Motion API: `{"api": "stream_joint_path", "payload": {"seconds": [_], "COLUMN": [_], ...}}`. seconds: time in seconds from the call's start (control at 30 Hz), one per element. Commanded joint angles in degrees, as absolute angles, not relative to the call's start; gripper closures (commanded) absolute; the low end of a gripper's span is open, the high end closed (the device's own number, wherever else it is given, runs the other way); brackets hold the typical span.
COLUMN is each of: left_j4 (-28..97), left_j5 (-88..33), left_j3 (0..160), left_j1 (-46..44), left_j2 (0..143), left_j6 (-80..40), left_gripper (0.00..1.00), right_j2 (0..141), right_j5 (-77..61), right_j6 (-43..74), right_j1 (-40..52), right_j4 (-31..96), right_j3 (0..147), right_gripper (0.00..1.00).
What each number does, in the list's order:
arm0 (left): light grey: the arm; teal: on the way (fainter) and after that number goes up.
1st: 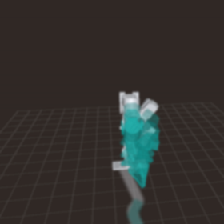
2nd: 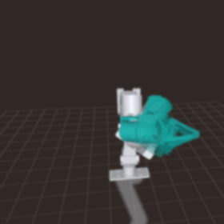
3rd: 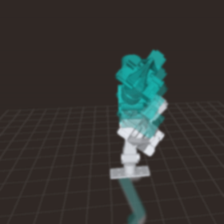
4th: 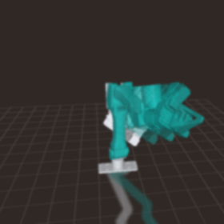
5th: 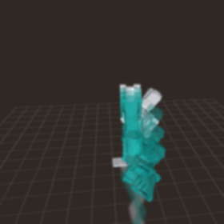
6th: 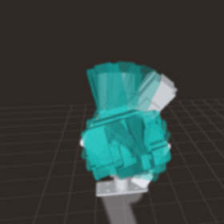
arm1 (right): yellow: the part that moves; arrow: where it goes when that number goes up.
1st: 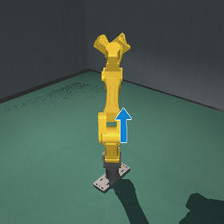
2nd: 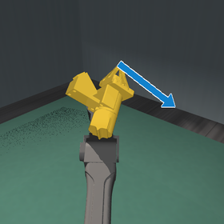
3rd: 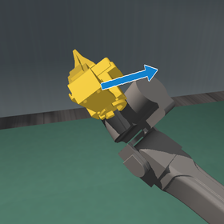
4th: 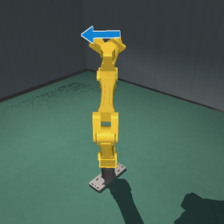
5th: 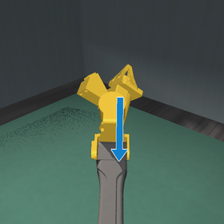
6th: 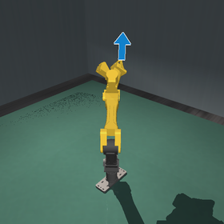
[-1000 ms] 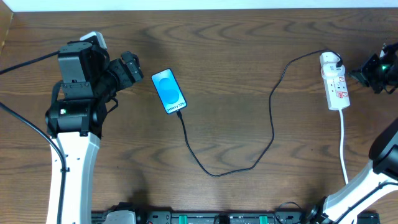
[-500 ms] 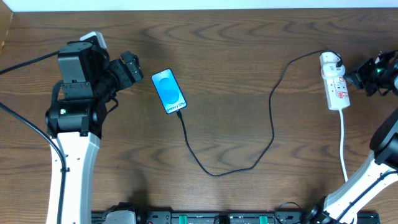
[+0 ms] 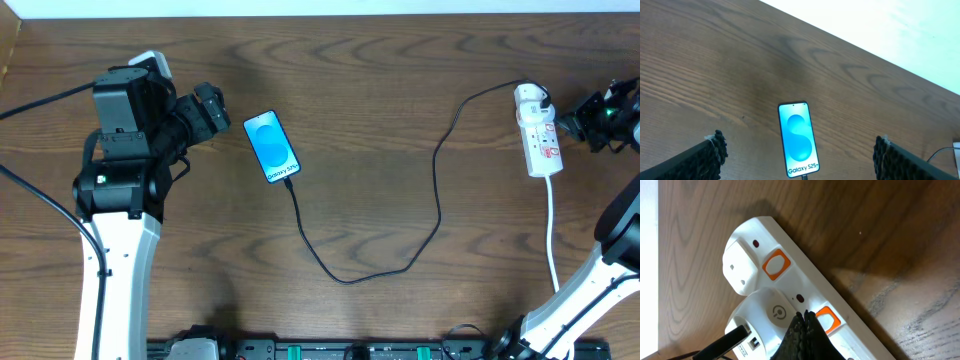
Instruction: Plug charger to phone and switch on socket
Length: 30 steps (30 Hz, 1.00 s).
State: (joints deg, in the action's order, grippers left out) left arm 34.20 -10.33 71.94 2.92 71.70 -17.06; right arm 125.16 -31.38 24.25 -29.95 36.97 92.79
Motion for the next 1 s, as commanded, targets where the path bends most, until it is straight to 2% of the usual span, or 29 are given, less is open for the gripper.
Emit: {"api": "stream_joint_path", "payload": {"seconds": [0.0, 0.33, 0.97], "left_j4": [34.3, 34.3, 34.3], "left_j5": [-9.8, -9.8, -9.8], "left_j3": [72.5, 72.5, 72.5], "left_j1": [3.2, 3.2, 3.2], "left_j2": [71.9, 71.9, 71.9], "left_j6": [-16.5, -16.5, -16.5], "left_gripper": [0.05, 0.05, 0.05], "right_j2": [125.8, 125.8, 125.8], "right_j5": [-31.4, -32.5, -32.8], "right_j6": [23.1, 23.1, 22.5], "right_j1": [-29.3, -29.1, -26.8], "right_j4": [35.9, 30.9, 33.2], "right_j3": [90.8, 84.8, 83.5], "right_gripper": [0.99, 0.99, 0.99]}}
